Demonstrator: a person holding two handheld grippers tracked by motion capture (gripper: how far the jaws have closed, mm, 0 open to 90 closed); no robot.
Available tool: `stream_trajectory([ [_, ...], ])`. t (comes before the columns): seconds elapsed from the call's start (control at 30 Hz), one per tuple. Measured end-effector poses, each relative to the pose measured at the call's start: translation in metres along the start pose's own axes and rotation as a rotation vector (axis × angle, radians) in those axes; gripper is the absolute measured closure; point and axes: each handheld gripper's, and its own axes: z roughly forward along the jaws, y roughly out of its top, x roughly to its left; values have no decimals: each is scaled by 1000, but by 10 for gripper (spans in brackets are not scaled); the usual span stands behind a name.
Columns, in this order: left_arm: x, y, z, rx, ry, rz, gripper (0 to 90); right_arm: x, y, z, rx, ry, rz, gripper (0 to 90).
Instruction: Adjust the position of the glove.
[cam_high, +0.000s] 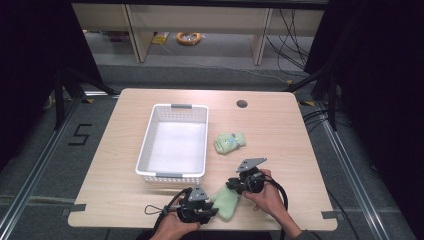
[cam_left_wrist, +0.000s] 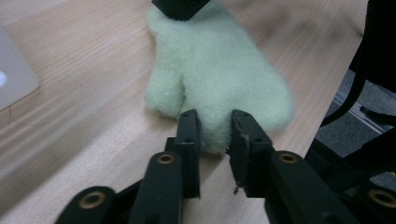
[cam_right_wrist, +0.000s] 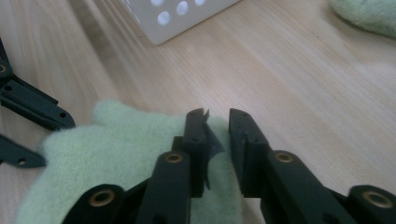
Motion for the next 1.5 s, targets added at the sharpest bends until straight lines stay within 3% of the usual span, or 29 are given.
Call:
stream_trajectory([
  [0.1,1,0,0,-11,1,10,793,-1,-2,0,-6,22,25,856],
  [0.13,2,1,-2,3,10,34,804,-2,-3,-1,-7,34,38,864],
  [0.23,0,2,-2,-8,7,45,821,-2,-4,-4,-20,33,48,871],
  [0.33,3,4,-6,4,25,81,829,1,-5,-12,-47,30,60,873],
  [0.4,4,7,-8,-15,24,58,832,2,-7,-21,-73,27,89,873],
  [0.47,7,12,-10,-33,23,59,835,2,-11,-29,-106,23,118,874],
  [0.5,8,15,-11,-40,15,39,835,3,-13,-33,-122,40,150,874],
  [0.57,10,22,-11,-42,28,72,835,5,-19,-42,-143,32,185,874],
  [0.63,9,28,-9,-43,19,77,836,8,-26,-49,-168,14,194,874],
  [0.7,10,33,-8,-35,16,95,836,13,-33,-55,-180,20,255,874],
  [0.73,10,35,-7,-32,19,100,836,10,-37,-58,-183,15,224,874],
  [0.77,10,35,-7,-32,19,100,836,10,-37,-58,-183,15,224,874],
  [0.8,10,38,-6,-28,0,87,837,15,-45,-62,-200,12,270,874],
  [0.87,10,39,-5,-23,6,96,837,14,-49,-64,-192,16,261,874],
  [0.9,11,40,-4,-16,4,105,837,18,-50,-65,-189,21,297,874],
  [0.93,12,39,-2,-10,8,97,837,16,-52,-65,-193,10,259,874],
  [0.97,13,40,-2,-5,8,119,837,19,-53,-65,-176,17,295,874],
  [1.03,15,38,0,-1,6,96,837,17,-55,-63,-189,23,274,874],
  [1.07,17,37,1,5,15,110,837,22,-56,-65,-164,15,312,874],
  [1.1,17,37,1,5,15,110,837,22,-56,-65,-164,15,312,874],
  [1.13,18,36,2,14,14,103,837,21,-57,-62,-179,10,287,874],
  [1.17,18,35,4,19,13,104,837,22,-58,-59,-154,16,293,874],
  [1.23,18,33,6,24,12,92,835,20,-60,-56,-138,12,260,873],
  [1.27,19,32,7,30,23,107,835,20,-61,-55,-128,-8,248,873],
  [1.33,18,31,7,34,21,100,834,22,-61,-53,-112,4,275,871],
  [1.37,19,30,8,33,20,102,834,20,-62,-51,-111,-8,246,870],
  [1.5,19,28,10,34,19,93,832,20,-64,-49,-96,-12,249,867],
])
